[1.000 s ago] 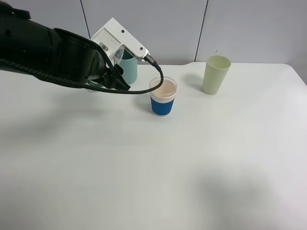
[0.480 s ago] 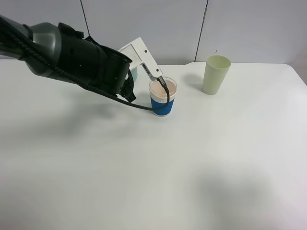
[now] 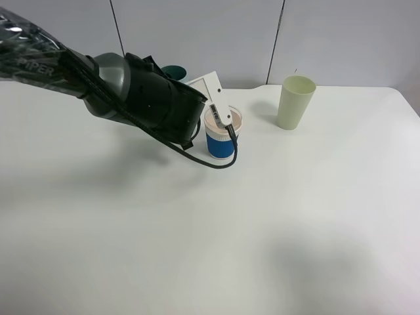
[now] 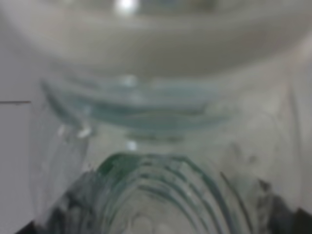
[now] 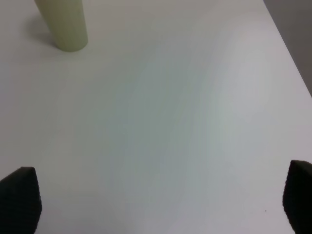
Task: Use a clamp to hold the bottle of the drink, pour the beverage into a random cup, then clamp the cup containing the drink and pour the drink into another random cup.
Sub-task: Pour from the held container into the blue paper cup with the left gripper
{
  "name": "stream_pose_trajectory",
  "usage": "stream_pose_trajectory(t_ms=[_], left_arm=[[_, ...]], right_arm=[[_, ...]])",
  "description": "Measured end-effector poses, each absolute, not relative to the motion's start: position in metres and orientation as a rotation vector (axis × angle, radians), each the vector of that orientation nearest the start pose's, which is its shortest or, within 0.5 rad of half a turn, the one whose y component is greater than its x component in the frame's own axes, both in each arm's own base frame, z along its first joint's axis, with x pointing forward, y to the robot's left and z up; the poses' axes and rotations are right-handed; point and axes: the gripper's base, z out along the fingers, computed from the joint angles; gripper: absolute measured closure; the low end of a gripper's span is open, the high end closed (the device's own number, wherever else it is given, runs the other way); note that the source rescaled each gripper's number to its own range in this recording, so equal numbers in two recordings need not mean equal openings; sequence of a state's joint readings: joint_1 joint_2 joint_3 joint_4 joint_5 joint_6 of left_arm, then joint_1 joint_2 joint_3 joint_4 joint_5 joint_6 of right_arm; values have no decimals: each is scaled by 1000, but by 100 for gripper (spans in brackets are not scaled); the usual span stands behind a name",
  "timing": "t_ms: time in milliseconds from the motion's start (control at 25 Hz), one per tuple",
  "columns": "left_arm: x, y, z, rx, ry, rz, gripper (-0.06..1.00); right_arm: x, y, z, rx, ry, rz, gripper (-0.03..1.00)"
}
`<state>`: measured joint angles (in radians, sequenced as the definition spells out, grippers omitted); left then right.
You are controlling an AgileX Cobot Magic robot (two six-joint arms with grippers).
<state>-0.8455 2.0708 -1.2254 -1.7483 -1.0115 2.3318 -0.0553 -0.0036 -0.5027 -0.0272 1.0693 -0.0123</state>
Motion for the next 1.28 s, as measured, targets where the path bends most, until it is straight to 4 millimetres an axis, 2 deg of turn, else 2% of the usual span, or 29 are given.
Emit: stream_pose_trajectory(t_ms=[440,960,1280], left_arm=[[317,-240,154,1167,1937,1212,90],[322,-241,165,1291,1748,1378,90],[325,-243,171,1304,1652,1434,90]], right_arm=[[-6,-2,277,45,2047,-75,-3],[-6,-2,277,45,2047,-75,-3],[-6,-2,277,45,2047,-75,-3]])
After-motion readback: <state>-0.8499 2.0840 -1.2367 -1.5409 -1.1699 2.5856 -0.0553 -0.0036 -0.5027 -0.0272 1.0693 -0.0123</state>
